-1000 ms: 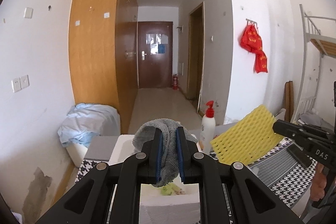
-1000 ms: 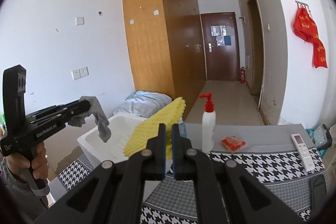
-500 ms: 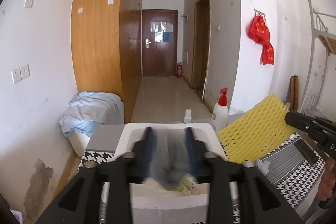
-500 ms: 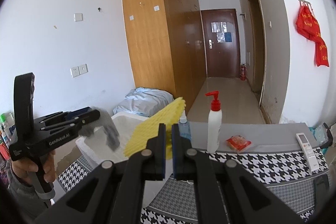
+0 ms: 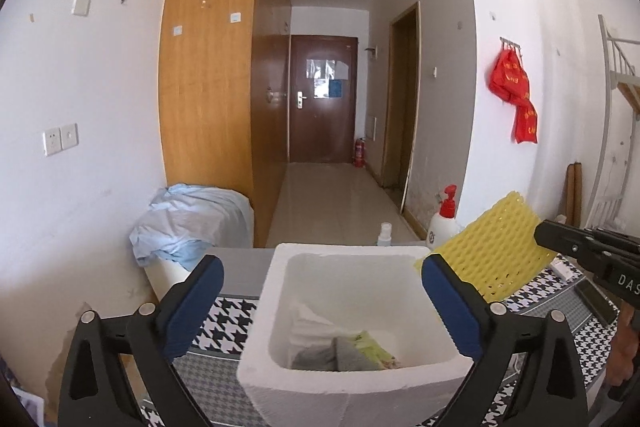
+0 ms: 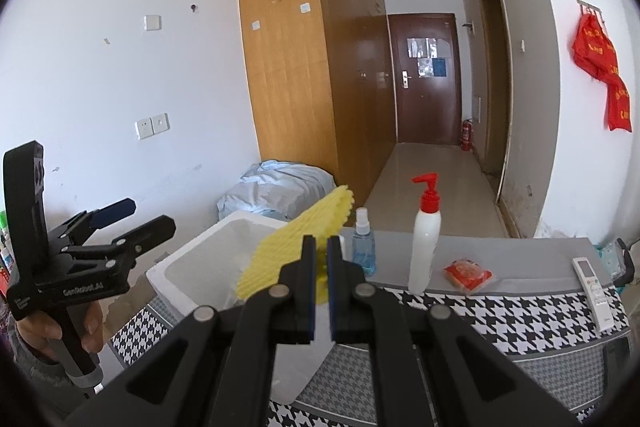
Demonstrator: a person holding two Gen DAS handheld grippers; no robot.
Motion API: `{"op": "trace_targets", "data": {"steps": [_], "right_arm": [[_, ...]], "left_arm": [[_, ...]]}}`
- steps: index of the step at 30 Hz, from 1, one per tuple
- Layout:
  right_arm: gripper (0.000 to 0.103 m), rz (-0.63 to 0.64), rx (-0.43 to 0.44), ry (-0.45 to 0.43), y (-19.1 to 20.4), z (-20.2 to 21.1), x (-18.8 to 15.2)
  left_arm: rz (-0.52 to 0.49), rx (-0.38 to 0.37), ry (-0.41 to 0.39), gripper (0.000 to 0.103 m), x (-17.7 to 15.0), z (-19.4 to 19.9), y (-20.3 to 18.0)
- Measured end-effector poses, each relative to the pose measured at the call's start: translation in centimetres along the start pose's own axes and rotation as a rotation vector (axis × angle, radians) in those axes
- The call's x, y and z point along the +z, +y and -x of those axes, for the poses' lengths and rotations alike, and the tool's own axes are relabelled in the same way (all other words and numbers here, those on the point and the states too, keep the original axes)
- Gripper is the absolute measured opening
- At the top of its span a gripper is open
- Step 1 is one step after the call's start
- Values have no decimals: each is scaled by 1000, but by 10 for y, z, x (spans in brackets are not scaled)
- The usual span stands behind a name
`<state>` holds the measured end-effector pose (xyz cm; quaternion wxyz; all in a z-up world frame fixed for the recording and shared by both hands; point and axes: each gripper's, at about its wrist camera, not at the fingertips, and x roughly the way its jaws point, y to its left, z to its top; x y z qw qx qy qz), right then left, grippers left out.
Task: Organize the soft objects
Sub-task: 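Open the left tool to drop the grey cloth into the foam box, then lower the yellow sponge into the foam box and open the right tool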
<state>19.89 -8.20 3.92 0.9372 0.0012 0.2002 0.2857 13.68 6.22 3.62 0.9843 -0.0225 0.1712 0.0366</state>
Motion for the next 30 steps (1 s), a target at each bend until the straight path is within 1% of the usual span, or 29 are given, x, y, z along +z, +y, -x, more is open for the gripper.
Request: {"op": "trace_targets", "data": {"steps": [11,17,30], "right_arm": [[7,26,23,14,19,-14,4],[7,29,33,23,24,-22,4],[7,40,67,45,41,-39,5]], "left_arm": [[40,17,0,102,-6,7,22],[29,34,1,102,-8,9,26],[54,65,2,102,-15,18,39]]}}
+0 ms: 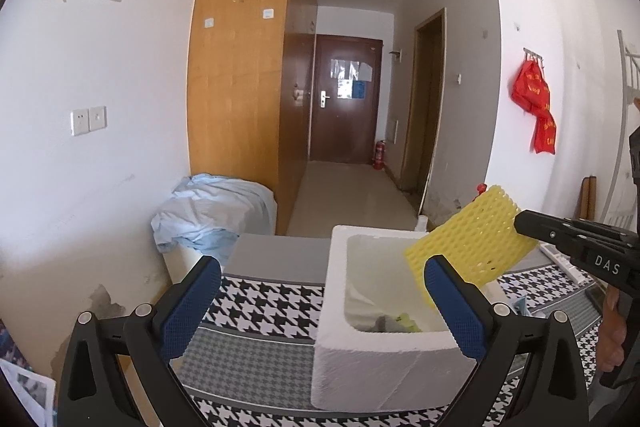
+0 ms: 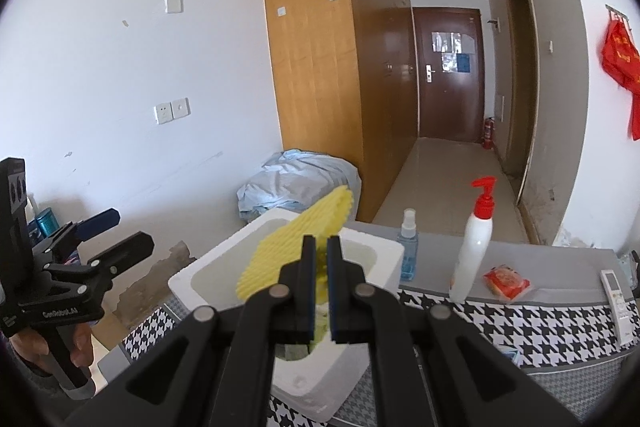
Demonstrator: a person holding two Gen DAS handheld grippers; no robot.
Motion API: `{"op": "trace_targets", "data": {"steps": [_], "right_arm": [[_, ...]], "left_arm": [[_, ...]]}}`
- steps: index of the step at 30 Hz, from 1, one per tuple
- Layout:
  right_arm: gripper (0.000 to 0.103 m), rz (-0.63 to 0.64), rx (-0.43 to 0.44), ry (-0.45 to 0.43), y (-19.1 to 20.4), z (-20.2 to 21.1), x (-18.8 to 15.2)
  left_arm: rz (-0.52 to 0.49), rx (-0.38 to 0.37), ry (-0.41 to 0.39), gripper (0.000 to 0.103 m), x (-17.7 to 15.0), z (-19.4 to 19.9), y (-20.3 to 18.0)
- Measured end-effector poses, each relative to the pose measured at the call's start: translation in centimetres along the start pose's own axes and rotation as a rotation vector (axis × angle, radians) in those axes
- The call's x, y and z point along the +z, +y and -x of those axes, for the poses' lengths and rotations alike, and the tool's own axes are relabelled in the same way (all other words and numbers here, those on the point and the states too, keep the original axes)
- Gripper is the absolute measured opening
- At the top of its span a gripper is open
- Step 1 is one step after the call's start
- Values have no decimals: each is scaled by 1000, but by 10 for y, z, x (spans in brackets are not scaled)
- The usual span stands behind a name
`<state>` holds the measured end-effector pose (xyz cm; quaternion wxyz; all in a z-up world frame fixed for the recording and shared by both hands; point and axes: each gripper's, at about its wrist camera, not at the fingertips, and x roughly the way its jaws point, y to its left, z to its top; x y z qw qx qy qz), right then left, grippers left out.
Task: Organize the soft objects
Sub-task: 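Lower the yellow sponge into the foam box and open the right tool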
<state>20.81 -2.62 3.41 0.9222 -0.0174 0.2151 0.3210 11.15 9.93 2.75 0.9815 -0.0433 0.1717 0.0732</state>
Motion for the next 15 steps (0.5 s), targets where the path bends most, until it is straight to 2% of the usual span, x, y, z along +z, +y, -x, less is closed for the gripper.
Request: {"op": "trace_targets", "data": {"steps": [15], "right_arm": [[7,23,19,31,16,-18,3]], "left_arm": [[19,19,2,102,-5,5,13]]}}
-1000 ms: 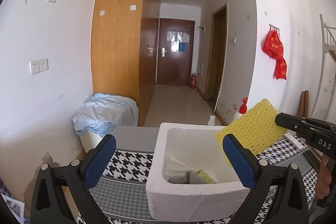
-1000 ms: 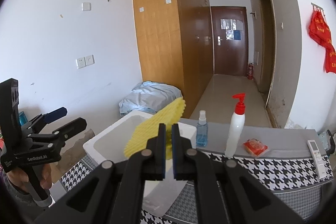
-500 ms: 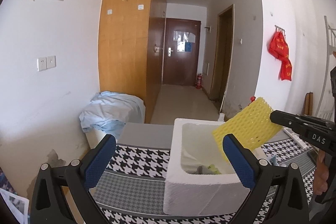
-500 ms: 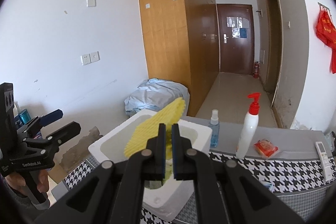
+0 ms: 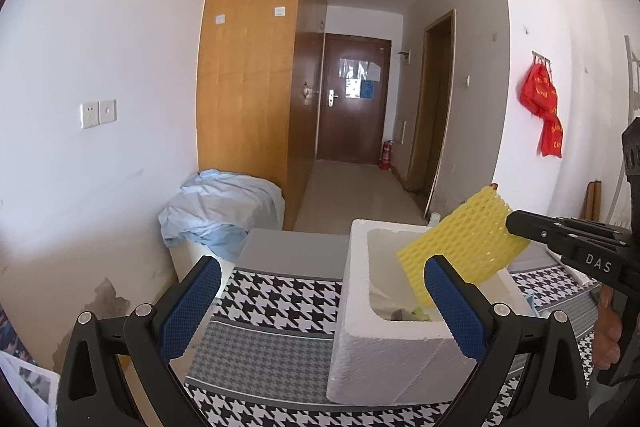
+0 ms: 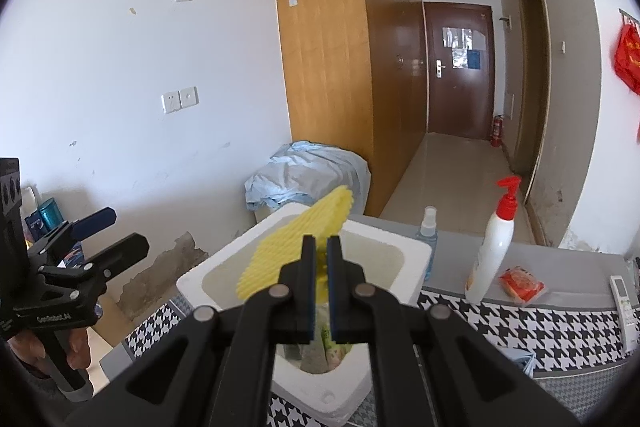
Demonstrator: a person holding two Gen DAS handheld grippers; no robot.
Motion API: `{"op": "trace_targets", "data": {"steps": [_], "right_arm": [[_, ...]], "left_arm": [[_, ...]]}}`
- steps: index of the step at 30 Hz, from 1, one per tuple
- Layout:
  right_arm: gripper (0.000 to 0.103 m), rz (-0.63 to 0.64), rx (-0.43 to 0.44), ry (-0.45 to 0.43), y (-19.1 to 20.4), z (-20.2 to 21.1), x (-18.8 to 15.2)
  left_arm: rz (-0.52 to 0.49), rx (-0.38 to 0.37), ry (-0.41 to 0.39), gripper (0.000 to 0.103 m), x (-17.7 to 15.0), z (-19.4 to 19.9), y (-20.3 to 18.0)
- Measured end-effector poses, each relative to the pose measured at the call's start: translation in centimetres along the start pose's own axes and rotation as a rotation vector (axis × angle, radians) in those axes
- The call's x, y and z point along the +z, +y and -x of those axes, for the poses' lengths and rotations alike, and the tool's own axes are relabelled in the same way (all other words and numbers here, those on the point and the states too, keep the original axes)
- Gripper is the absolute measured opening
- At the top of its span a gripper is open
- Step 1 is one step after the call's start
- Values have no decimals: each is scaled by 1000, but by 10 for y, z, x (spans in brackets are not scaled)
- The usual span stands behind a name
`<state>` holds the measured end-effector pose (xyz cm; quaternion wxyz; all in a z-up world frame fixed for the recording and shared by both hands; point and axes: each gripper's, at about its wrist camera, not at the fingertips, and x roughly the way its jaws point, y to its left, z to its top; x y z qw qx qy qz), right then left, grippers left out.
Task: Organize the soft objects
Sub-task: 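Lower the yellow sponge into the foam box and open the right tool, then withdraw both tools up and away from the foam box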
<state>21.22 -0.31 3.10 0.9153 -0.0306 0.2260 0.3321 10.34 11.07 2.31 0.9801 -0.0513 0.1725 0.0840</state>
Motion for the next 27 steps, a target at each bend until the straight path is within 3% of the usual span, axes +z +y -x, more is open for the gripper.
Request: {"op": "trace_targets", "data": {"steps": [8,9,11,12,21,27], "right_arm": [[11,8,18,34,5,-14,-2],[16,13,14,41,6,-16,-2],[56,14,19,55,7,-20,-4],[63,6,31,59,6,-21,-4],[67,-3,26,57,4,-14,-6],[78,25,17,38,7,-5,-7]], "left_arm": [[13,4,5,102,-3,0,7],[15,4,6,102,-3,0,7],[18,5,7,102,-3,0,9],[19,4,7,102,-3,0,9],[17,1,11,102,-4,0,9],[18,1,5,102,-4,2,6]]}}
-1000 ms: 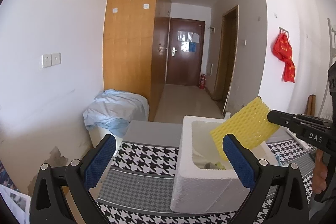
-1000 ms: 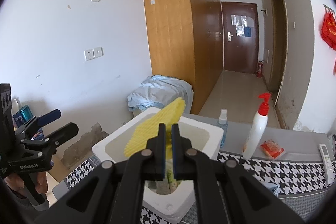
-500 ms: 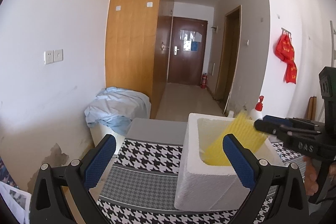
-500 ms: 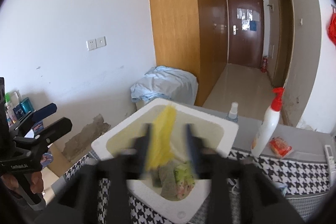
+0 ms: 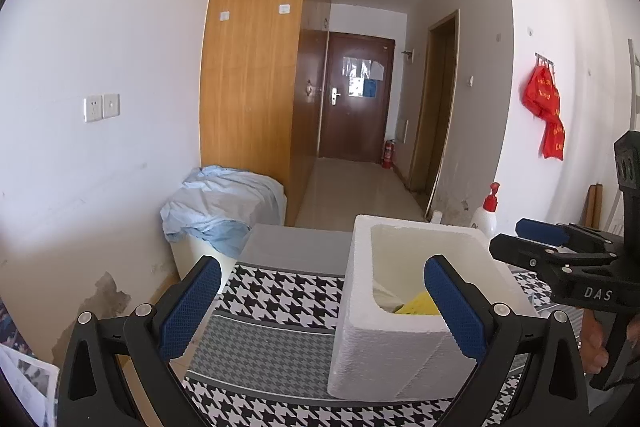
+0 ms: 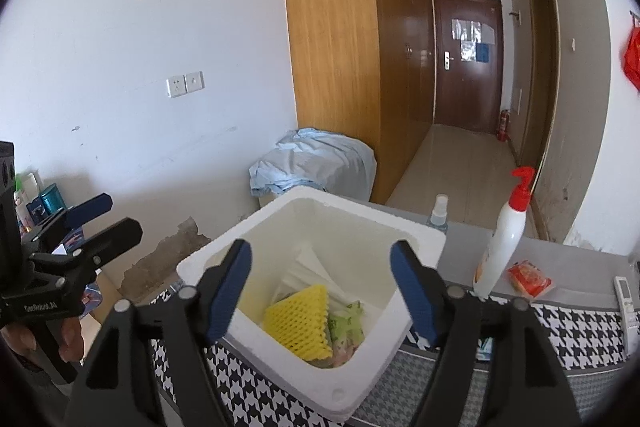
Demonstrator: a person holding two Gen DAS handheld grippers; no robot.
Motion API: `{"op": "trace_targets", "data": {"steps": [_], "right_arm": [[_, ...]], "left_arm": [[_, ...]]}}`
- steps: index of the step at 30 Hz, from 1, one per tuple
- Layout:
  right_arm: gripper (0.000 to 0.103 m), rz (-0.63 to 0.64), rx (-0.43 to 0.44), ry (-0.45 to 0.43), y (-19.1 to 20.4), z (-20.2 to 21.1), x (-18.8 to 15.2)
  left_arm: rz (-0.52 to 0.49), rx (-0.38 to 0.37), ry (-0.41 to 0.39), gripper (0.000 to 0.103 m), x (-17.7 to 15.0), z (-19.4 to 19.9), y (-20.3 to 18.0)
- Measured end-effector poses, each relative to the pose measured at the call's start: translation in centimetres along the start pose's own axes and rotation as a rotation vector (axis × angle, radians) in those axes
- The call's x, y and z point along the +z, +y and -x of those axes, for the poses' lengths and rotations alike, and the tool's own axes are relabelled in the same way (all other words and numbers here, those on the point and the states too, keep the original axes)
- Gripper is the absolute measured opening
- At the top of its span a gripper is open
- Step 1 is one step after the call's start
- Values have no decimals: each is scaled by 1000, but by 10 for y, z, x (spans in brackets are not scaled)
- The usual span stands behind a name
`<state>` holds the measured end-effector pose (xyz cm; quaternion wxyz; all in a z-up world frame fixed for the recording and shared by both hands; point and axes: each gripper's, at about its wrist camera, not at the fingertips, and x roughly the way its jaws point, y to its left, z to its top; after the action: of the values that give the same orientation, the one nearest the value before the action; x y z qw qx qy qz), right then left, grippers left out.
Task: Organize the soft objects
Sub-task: 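Withdraw both tools up and away from the foam box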
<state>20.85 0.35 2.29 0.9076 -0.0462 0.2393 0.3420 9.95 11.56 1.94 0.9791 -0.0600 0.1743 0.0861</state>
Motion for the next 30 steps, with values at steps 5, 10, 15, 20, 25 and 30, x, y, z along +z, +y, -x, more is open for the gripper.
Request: {"op": "trace_targets", "data": {"steps": [5,10,15,20,25,30], "right_arm": [[91,3,2,-15,-2,8,-2],[102,18,6,-27,-1,15,-6],[102,23,3,-31,-4,22,-7],[102,26,-1,-43,-5,28,-7],[102,36,-4,-54,-6,36,-11],[102,31,-13,-64,-9,46,-13]], "left_arm": [[-14,-5,-5,102,0,4,-7],[-14,-8,-13,102,1,8,-10],[-17,-9,-18,102,1,12,-15],[-21,-8,-23,102,2,18,-20],[-28,-6,-26,102,2,22,-26],[-33,-9,-30,102,1,28,-34]]}}
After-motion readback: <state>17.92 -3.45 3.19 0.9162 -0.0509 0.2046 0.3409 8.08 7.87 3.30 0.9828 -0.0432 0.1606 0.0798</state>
